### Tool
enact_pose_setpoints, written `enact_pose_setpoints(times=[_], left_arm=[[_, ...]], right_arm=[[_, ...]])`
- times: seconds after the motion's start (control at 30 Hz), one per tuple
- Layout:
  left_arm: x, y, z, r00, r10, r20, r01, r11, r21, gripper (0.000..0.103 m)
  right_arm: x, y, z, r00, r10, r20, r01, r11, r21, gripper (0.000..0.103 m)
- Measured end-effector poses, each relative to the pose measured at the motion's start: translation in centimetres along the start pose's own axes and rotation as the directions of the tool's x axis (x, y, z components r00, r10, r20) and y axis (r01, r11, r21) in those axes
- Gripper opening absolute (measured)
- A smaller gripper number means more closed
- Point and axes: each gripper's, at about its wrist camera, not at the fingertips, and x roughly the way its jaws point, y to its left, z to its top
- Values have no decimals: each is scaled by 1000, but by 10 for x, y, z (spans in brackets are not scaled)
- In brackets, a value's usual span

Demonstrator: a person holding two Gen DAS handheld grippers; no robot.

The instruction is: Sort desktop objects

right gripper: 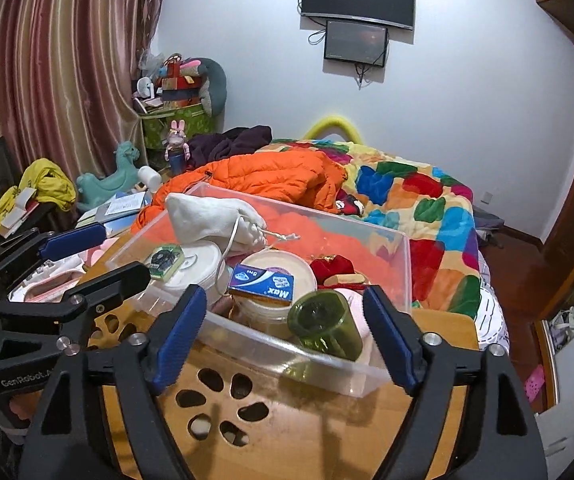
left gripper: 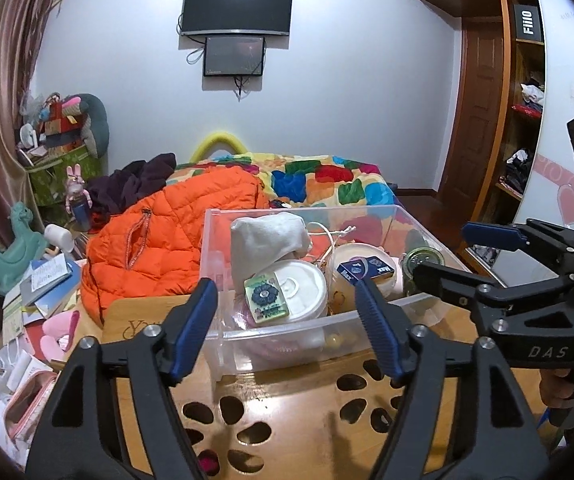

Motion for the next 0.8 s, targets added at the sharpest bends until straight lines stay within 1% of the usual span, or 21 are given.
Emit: enact_pose_setpoints(times=[0.1, 0.17, 0.27, 0.4, 0.47, 0.6, 0.67, 0.73, 0.8], left_arm=[[-6, -1, -2, 1000, 2, -2, -2, 1000, -11, 82], [-11, -2, -4, 1000, 18, 3, -18, 1000, -17, 92], [-19, -5, -10, 998, 64, 21, -64, 998, -5, 97], [-25, -8, -16, 994, 111, 23, -112, 994, 5, 98], [-27, -7, -19, 993, 113, 17, -113, 994, 0, 98], [-34, -9, -22, 991, 131, 15, -131, 991, 5, 98], [-35, -10, -22, 991, 130, 16, -130, 991, 8, 98], [-39, -13, -22, 992, 126, 24, -126, 992, 12, 98], [-40, -15, -21, 992, 123, 32, -124, 992, 19, 99]], right_arm=[[-7, -4, -4, 1000, 0, 4, 0, 1000, 19, 85], [-10, -7, -6, 1000, 1, -6, 0, 999, 38, 86], [-14, -13, -12, 1000, -4, -15, 5, 998, 59, 86], [-21, -14, -20, 999, -5, -33, 7, 997, 71, 86], [-27, -15, -24, 1000, -8, -21, 9, 997, 79, 86], [-38, -14, -32, 999, -37, 11, 36, 996, 86, 87], [-42, -13, -34, 999, -37, 20, 35, 995, 89, 87], [-45, -14, -37, 999, -33, 25, 31, 995, 95, 88], [-47, -15, -41, 999, -33, 31, 29, 994, 106, 92]])
